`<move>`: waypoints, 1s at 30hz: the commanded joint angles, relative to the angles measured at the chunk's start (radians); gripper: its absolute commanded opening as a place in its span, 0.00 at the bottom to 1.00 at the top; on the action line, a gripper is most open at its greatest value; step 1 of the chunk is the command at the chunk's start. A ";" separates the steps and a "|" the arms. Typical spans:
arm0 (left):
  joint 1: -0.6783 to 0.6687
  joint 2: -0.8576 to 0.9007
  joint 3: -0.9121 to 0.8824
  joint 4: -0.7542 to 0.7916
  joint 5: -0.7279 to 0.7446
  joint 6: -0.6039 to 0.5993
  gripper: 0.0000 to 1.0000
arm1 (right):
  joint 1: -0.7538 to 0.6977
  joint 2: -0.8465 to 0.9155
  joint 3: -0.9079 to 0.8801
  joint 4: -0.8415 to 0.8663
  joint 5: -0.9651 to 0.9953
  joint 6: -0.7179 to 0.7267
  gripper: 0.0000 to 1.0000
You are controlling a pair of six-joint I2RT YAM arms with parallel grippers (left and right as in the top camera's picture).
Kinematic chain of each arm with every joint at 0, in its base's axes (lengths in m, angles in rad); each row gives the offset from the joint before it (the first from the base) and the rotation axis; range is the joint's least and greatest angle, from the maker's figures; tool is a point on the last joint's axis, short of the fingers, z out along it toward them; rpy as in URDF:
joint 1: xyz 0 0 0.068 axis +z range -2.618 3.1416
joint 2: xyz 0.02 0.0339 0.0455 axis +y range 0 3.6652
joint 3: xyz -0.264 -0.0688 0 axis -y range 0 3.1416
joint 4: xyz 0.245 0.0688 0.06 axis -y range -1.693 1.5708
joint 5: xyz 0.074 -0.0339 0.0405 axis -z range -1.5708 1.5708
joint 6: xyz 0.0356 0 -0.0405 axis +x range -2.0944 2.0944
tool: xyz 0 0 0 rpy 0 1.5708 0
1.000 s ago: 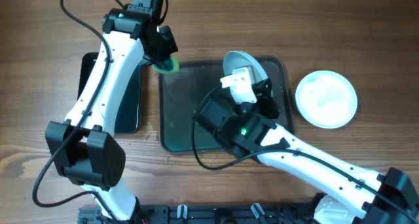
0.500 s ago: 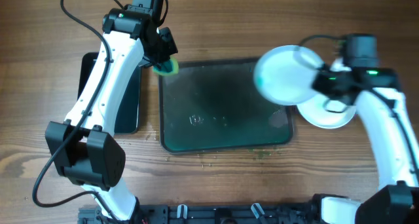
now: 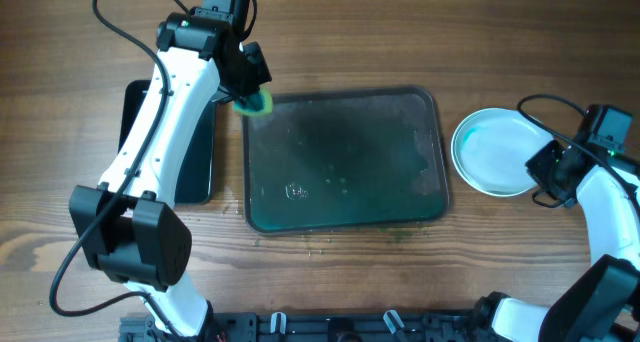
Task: Clean dirty plates on tray and stack at the side
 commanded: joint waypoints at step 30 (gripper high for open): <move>0.417 -0.054 -0.377 0.079 -0.064 0.358 0.70 | 0.396 0.097 0.212 -0.226 -0.368 -0.496 0.72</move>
